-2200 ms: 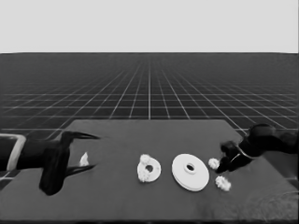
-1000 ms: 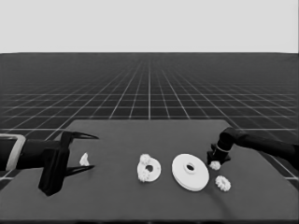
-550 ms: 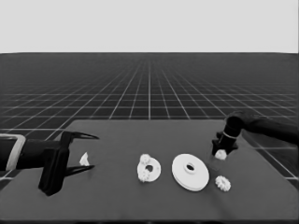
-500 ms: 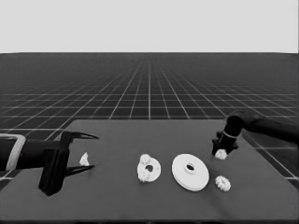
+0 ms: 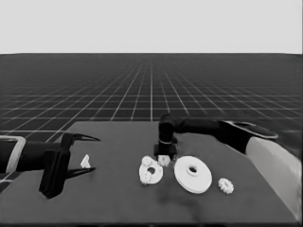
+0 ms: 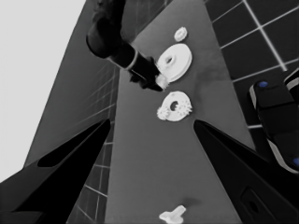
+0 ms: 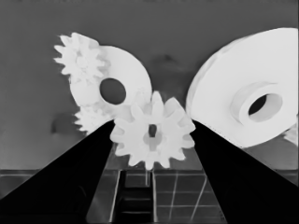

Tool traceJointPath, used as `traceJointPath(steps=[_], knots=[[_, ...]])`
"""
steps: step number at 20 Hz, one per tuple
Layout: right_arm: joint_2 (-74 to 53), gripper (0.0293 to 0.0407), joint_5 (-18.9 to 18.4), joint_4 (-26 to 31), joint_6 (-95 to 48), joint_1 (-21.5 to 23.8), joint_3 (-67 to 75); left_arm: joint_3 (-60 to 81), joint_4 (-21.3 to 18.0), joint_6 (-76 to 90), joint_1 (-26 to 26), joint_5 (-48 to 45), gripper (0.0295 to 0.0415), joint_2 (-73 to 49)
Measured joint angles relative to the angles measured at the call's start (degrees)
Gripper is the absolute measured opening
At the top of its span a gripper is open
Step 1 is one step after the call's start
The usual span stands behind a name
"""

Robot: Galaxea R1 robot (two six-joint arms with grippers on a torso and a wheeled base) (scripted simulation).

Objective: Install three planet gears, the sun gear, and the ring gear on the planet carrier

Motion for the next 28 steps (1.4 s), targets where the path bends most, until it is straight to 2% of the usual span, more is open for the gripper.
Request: traceJointPath(steps=[4, 6, 8, 14, 15, 16, 17, 19, 24, 26, 28], knots=[[2.24, 0.0313, 0.03, 0.07, -0.38, -0.04, -2.75, 0.0, 0.0, 0.0, 0.0, 0.0, 0.0385, 0.0], [3.26, 0.0313, 1.8, -5.57, -2.38, -5.93, -6.16, 0.0, 0.0, 0.0, 0.0, 0.0, 0.0385, 0.0], [3.8, 0.0313, 2.67, -7.37, -3.4, -7.99, -7.98, 0.0, 0.0, 0.0, 0.0, 0.0, 0.0385, 0.0], [4.1, 0.0313, 3.17, -8.25, -3.93, -8.87, -8.96, 0.0, 0.0, 0.0, 0.0, 0.0, 0.0385, 0.0], [4.11, 0.0345, 3.18, -8.26, -3.94, -8.89, -8.98, 0.0, 0.0, 0.0, 0.0, 0.0, 0.0385, 0.0], [4.11, 0.0372, 3.19, -8.27, -3.94, -8.89, -8.99, 0.0, 0.0, 0.0, 0.0, 0.0, 0.0385, 0.0], [4.12, 0.0381, 3.2, -8.28, -3.94, -8.9, -8.99, 0.0, 0.0, 0.0, 0.0, 0.0, 0.0385, 0.0], [4.12, 0.0384, 3.2, -8.28, -3.94, -8.9, -8.99, 0.0, 0.0, 0.0, 0.0, 0.0, 0.0385, 0.0], [4.12, 0.0385, 3.2, -8.29, -3.94, -8.9, -9.0, 0.0, 0.0, 0.0, 0.0, 0.0, 0.0385, 0.0], [2.76, 0.0385, 0.79, -3.12, -1.17, -3.36, -4.29, 0.0, 0.0, 0.0, 0.0, 0.0, 0.0385, 0.0], [2.56, 0.0385, 0.26, -1.06, -0.61, -1.1, -3.4, 0.0, 0.0, 0.0, 0.0, 0.0, 0.0385, 0.0]])
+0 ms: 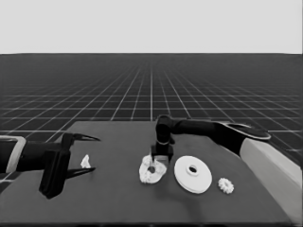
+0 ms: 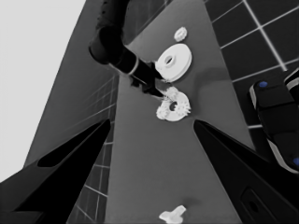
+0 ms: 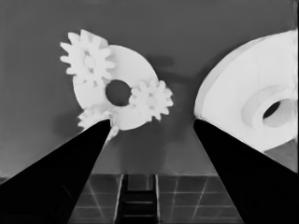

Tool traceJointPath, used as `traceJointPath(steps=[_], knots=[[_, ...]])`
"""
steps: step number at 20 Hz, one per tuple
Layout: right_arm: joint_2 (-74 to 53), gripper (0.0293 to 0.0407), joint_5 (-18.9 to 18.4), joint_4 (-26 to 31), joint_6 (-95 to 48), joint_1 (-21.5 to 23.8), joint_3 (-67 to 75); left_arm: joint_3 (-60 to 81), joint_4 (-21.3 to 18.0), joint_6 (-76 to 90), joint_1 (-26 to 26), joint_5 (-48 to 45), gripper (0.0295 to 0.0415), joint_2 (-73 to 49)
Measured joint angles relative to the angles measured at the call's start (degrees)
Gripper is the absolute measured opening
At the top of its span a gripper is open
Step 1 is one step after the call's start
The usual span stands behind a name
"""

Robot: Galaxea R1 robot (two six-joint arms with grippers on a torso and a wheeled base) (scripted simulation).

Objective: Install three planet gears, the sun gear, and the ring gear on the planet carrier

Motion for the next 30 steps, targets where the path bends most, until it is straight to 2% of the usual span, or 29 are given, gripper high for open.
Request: traceJointPath(steps=[6, 7, 8, 9, 11, 16, 17, 19, 21, 26, 28, 29, 30], knots=[[-0.05, 0.0385, -0.22, 1.08, 0.15, 1.03, 0.25, 0.0, 0.0, 0.0, 0.0, 0.0, 0.0385, 0.0], [-15.36, 0.0385, -0.44, 0.7, 2.6, 0.82, 23.89, 0.0, 0.0, 0.0, 0.0, 0.0, 0.0385, 0.0], [-32.73, 0.0385, 0.37, 0.73, -2.32, 0.63, 33.27, 0.0, 0.0, 0.0, 0.0, 0.0, 0.0385, 0.0], [-42.52, 0.0385, 1.73, 1.03, -9.94, 0.58, 33.75, 0.0, 0.0, 0.0, 0.0, 0.0, 0.0385, 0.0], [-49.8, 0.0385, 3.33, 1.77, -19.25, 0.59, 30.42, 0.0, 0.0, 0.0, 0.0, 0.0, 0.0385, 0.0], [-52.09, 0.0385, 4.11, 2.34, -24.17, 0.6, 27.73, 0.0, 0.0, 0.0, 0.0, 0.0, 0.0385, 0.0], [-51.1, 0.0385, 7.75, -2.29, -24.58, -4.96, 25.8, 0.0, 0.0, 0.0, 0.0, 0.0, 0.0385, 0.0], [-49.3, 0.0385, 11.28, -6.2, -25.16, -10.5, 22.55, 0.0, 0.0, 0.0, 0.0, 0.0, 0.0385, 0.0], [-48.5, 0.0385, 12.53, -7.38, -25.44, -12.17, 21.09, 0.0, 0.0, 0.0, 0.0, 0.0, 0.0385, 0.0], [-48.1, 0.0385, 13.16, -7.93, -25.58, -12.92, 20.34, 0.0, 0.0, 0.0, 0.0, 0.0, 0.0385, 0.0], [-48.08, 0.0314, 13.19, -7.96, -25.58, -12.95, 20.31, 0.0, 0.0, 0.0, 0.0, 0.0, 0.0385, 0.0], [-48.08, 0.0309, 13.19, -7.97, -25.58, -12.93, 20.3, 0.0, 0.0, 0.0, 0.0, 0.0, 0.0385, 0.0], [-48.08, 0.0309, 13.19, -7.97, -25.58, -12.93, 20.3, 0.0, 0.0, 0.0, 0.0, 0.0, 0.0385, 0.0]])
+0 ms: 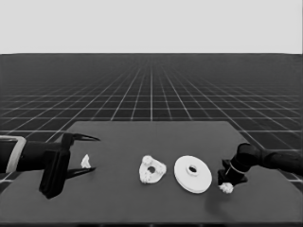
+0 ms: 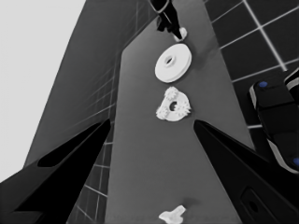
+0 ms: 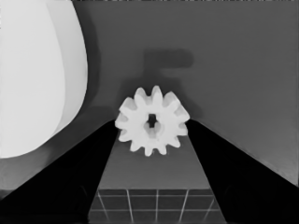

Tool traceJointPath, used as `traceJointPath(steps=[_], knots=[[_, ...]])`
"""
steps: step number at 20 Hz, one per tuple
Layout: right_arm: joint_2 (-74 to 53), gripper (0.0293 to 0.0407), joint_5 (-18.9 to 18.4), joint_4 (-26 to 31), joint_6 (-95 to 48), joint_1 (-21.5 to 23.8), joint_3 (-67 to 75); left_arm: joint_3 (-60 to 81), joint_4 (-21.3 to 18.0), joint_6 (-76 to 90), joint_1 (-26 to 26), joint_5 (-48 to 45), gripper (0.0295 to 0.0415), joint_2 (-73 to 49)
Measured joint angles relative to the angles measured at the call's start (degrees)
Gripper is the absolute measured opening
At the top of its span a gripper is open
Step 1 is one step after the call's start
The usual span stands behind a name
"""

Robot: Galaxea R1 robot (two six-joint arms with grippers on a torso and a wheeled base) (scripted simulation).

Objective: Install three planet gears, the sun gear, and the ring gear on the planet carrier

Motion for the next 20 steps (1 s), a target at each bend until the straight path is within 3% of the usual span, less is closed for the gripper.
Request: traceJointPath(steps=[6, 7, 9, 16, 17, 18, 20], knots=[[0.0, 0.0309, 0.01, 0.0, 0.0, 0.0, 0.0, 0.0, 0.0, 0.0, 0.0, 0.0, 0.0385, 0.0], [-2.21, 0.0309, -3.68, 3.61, 0.74, 4.55, 4.12, 0.0, 0.0, 0.0, 0.0, 0.0, 0.0385, 0.0], [-3.75, 0.0309, -7.17, 7.87, 1.05, 10.43, 6.66, 0.0, 0.0, 0.0, 0.0, 0.0, 0.0385, 0.0], [-4.12, 0.0309, -8.98, 10.29, 1.03, 13.46, 7.22, 0.0, 0.0, 0.0, 0.0, 0.0, 0.0385, 0.0], [6.11, 0.031, -13.49, 8.31, 24.7, 14.49, 10.5, 0.0, 0.0, 0.0, 0.0, 0.0, 0.0385, 0.0], [26.27, 0.031, -15.78, 8.83, 35.92, 15.09, 6.35, 0.0, 0.0, 0.0, 0.0, 0.0, 0.0385, 0.0], [46.62, 0.031, -14.98, 9.82, 33.14, 15.37, -12.17, 0.0, 0.0, 0.0, 0.0, 0.0, 0.0385, 0.0]])
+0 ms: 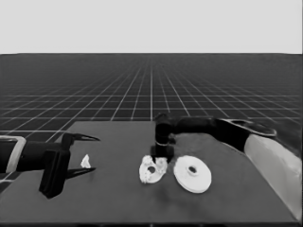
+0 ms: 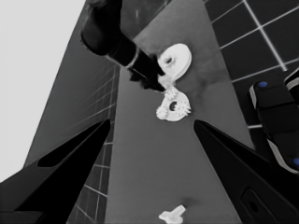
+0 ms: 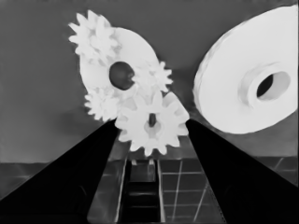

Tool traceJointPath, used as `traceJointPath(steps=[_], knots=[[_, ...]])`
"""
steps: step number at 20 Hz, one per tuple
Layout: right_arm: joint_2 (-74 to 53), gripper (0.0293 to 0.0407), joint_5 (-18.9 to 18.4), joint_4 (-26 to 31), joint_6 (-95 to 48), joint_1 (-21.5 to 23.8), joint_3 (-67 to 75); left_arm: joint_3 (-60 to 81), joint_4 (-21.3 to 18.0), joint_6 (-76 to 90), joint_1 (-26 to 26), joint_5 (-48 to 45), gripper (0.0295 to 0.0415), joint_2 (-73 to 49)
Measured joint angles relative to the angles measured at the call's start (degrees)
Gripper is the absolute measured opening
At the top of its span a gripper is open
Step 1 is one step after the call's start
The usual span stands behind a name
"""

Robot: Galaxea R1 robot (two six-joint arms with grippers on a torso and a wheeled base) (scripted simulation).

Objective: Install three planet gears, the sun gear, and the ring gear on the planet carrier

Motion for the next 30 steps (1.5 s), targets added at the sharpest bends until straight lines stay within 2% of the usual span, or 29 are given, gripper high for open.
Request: traceJointPath(steps=[2, 6, 9, 17, 30], knots=[[6.62, 0.0309, 0.79, 0.36, -4.38, 0.01, -10.16, 0.0, 0.0, 0.0, 0.0, 0.0, 0.0385, 0.0], [9.77, 0.0309, 1.22, 0.55, -7.1, -0.05, -15.88, 0.0, 0.0, 0.0, 0.0, 0.0, 0.0385, 0.0], [10.89, 0.0309, 2.93, -4.76, -9.32, -5.71, -19.56, 0.0, 0.0, 0.0, 0.0, 0.0, 0.0385, 0.0], [11.24, 0.0309, 3.52, -6.01, -9.81, -7.33, -20.87, 0.0, 0.0, 0.0, 0.0, 0.0, 0.0385, 0.0], [11.27, 0.0309, 3.53, -5.99, -2.52, -7.4, -20.84, 0.0, 0.0, 0.0, 0.0, 0.0, 0.0385, 0.0]])
